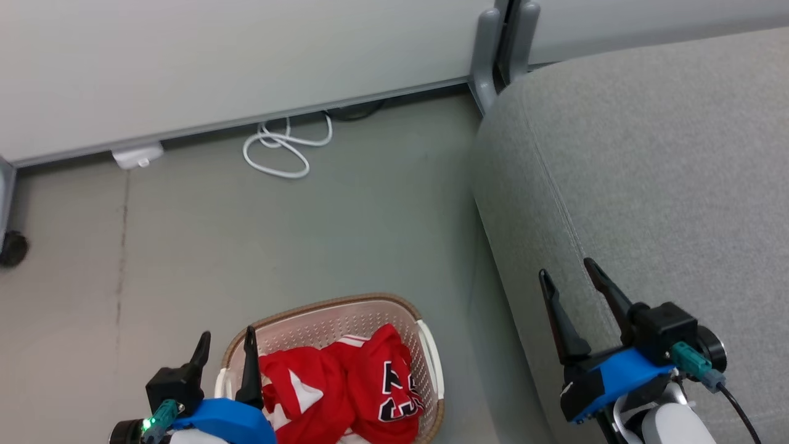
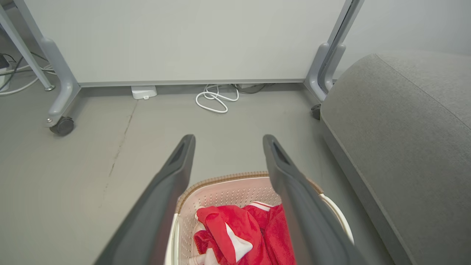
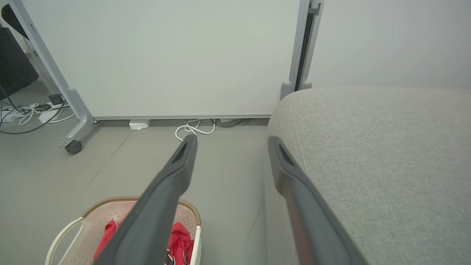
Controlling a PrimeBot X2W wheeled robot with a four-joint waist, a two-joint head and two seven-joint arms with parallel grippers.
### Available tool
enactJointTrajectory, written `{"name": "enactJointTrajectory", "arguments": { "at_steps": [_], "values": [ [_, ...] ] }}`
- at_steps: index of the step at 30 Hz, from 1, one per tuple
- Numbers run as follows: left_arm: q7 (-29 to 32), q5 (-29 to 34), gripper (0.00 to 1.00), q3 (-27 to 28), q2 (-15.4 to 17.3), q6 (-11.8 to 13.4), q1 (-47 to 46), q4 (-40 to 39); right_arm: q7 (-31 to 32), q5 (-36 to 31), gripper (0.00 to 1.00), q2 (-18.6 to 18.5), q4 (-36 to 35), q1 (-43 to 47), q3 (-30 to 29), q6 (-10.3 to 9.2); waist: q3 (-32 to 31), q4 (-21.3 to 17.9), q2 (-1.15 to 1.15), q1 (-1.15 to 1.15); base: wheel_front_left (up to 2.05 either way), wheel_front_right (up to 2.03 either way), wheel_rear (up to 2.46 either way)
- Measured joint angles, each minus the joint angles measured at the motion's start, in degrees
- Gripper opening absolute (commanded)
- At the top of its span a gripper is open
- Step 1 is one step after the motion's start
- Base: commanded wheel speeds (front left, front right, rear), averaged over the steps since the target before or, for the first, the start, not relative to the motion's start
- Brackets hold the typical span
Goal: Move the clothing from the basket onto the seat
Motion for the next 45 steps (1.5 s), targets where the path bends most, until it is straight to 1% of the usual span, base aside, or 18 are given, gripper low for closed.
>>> {"name": "enactJointTrajectory", "arguments": {
  "at_steps": [5,10,14,17,23,26,33,40,41,42,43,45],
  "values": [
    [0.74,-0.85,1.00,0.66,0.31,-0.04,-4.69,7.26,-0.54,0.51,1.00,0.00,-1.43,-2.31,2.63,0.00,5.58,-3.37,0.00,0.01,0.00,0.00,0.00],
    [2.60,-2.19,1.00,1.33,0.16,-0.02,-10.98,15.81,-1.37,1.48,1.00,-0.04,-3.79,-4.74,4.46,0.01,11.92,-6.01,0.00,0.02,0.00,0.00,0.00],
    [4.32,-2.00,1.00,1.22,0.80,0.31,-16.62,22.40,-1.87,2.16,1.00,-0.03,-5.83,-6.82,6.44,0.00,17.40,-7.93,0.00,0.02,0.00,0.00,0.00],
    [5.36,-2.22,1.00,1.51,1.36,1.07,-20.64,26.59,-2.27,2.80,1.00,-0.02,-6.68,-7.99,7.56,0.01,21.19,-8.96,0.00,0.02,0.00,0.00,0.00],
    [7.30,-3.05,1.00,2.63,2.04,3.63,-26.95,33.71,-3.11,3.69,1.00,-0.05,-6.82,-9.64,9.21,0.00,26.89,-9.62,0.00,0.02,0.00,0.00,0.00],
    [7.80,-3.66,1.00,3.20,2.29,4.19,-29.32,36.45,-3.72,4.16,1.00,-0.04,-6.70,-10.17,9.76,0.01,28.92,-9.81,-0.01,0.01,0.00,0.00,0.00],
    [9.35,-5.52,1.00,3.80,2.07,3.98,-32.92,41.30,-4.72,5.14,1.00,-0.07,-6.34,-11.60,10.70,0.00,31.95,-10.29,-0.01,0.01,0.00,0.00,0.00],
    [11.35,-6.57,1.00,3.74,1.26,3.48,-34.95,44.57,-4.97,5.67,1.00,-0.05,-5.87,-12.11,11.14,0.00,33.37,-10.51,-0.01,0.00,0.00,0.00,0.00],
    [11.85,-6.59,0.84,3.58,1.10,3.23,-35.12,44.88,-4.97,5.69,1.00,-0.05,-5.82,-12.13,11.14,0.00,33.49,-10.52,-0.01,0.00,0.00,0.00,0.00],
    [12.34,-6.61,0.17,3.45,0.93,2.98,-35.37,45.15,-4.97,5.70,1.00,-0.05,-5.77,-12.17,11.13,0.00,33.60,-10.51,-0.01,0.00,0.00,0.00,0.00],
    [12.66,-6.88,0.00,3.41,0.77,2.59,-35.60,45.36,-4.97,5.71,1.00,-0.05,-5.70,-12.24,11.13,0.00,33.69,-10.51,-0.01,0.00,0.00,0.00,0.00],
    [12.93,-6.93,0.00,3.07,0.53,1.99,-35.79,45.69,-4.97,5.79,1.00,-0.05,-5.66,-12.40,11.12,0.00,33.80,-10.52,-0.01,0.00,0.00,0.00,0.00]
  ]
}}
